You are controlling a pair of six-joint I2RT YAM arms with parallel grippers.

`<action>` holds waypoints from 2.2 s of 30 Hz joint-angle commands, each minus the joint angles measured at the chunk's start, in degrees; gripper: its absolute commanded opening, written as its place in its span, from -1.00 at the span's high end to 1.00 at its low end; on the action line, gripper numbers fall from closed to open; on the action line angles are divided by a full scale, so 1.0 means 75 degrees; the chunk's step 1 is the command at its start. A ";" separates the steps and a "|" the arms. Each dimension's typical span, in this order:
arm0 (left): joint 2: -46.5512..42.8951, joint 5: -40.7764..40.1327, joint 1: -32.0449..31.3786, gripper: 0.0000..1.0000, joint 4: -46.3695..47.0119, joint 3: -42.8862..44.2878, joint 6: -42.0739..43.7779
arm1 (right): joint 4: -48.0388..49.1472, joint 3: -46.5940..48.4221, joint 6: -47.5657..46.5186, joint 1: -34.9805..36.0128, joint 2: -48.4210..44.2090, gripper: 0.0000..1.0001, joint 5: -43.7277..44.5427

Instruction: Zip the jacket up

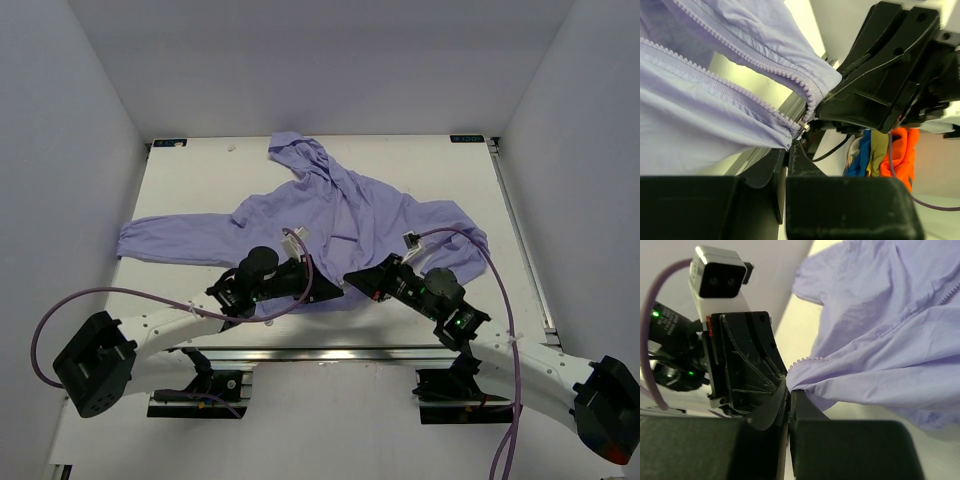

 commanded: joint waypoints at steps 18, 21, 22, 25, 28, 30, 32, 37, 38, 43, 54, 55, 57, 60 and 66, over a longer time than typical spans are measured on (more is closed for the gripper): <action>-0.0415 0.0132 -0.0228 1.00 -0.0888 0.0156 0.0113 | -0.2642 0.1514 -0.2667 -0.0106 0.0351 0.69 -0.2052; -0.0474 0.0120 -0.0228 1.00 -0.0853 0.0110 0.0102 | -0.2748 0.1585 -0.2844 -0.0095 0.0445 0.69 -0.2262; -0.0485 0.0120 -0.0228 1.00 -0.0841 0.0121 0.0102 | -0.2771 0.1620 -0.2926 -0.0095 0.0538 0.69 -0.2344; -0.0509 0.0109 -0.0240 1.00 -0.0818 0.0121 0.0102 | -0.2958 0.1807 -0.3160 -0.0095 0.0714 0.69 -0.2602; -0.0521 0.0109 -0.0228 1.00 -0.0829 0.0156 0.0113 | -0.2947 0.1854 -0.3430 -0.0095 0.0726 0.74 -0.2790; -0.0509 0.0120 -0.0229 1.00 -0.0841 0.0157 0.0113 | -0.2959 0.1889 -0.3571 -0.0095 0.0703 0.92 -0.2791; -0.0497 0.0132 -0.0228 1.00 -0.0830 0.0168 0.0113 | -0.3076 0.1948 -0.3629 -0.0095 0.0738 1.00 -0.2767; -0.0380 0.0261 -0.0228 1.00 -0.0853 0.0274 0.0254 | -0.2388 0.1832 -0.3046 -0.0106 0.0750 1.00 -0.2628; -0.0345 0.0296 -0.0228 1.00 -0.0899 0.0320 0.0277 | -0.2118 0.1738 -0.2847 -0.0095 0.0715 1.00 -0.2348; -0.0122 0.0425 -0.0263 1.00 -0.1029 0.0379 0.0301 | -0.0782 0.1398 -0.1628 -0.0106 0.0598 1.00 -0.1364; 0.0194 0.0144 -0.0990 1.00 -0.1461 0.0672 0.0511 | -0.0088 0.1444 -0.1087 -0.0095 0.0410 1.00 0.0057; 0.0183 0.0120 -0.1025 1.00 -0.1543 0.0719 0.0523 | -0.0100 0.1468 -0.1087 -0.0106 0.0421 1.00 0.0150; 0.0206 0.0085 -0.1142 1.00 -0.1579 0.0731 0.0535 | -0.0134 0.1491 -0.1098 -0.0095 0.0433 1.00 0.0244; 0.0229 0.0120 -0.1247 1.00 -0.1650 0.0766 0.0570 | -0.0112 0.1492 -0.1122 -0.0095 0.0422 1.00 0.0315; 0.0276 0.0156 -0.1342 1.00 -0.1567 0.0789 0.0594 | -0.0298 0.1468 -0.1180 -0.0095 0.0293 1.00 0.0280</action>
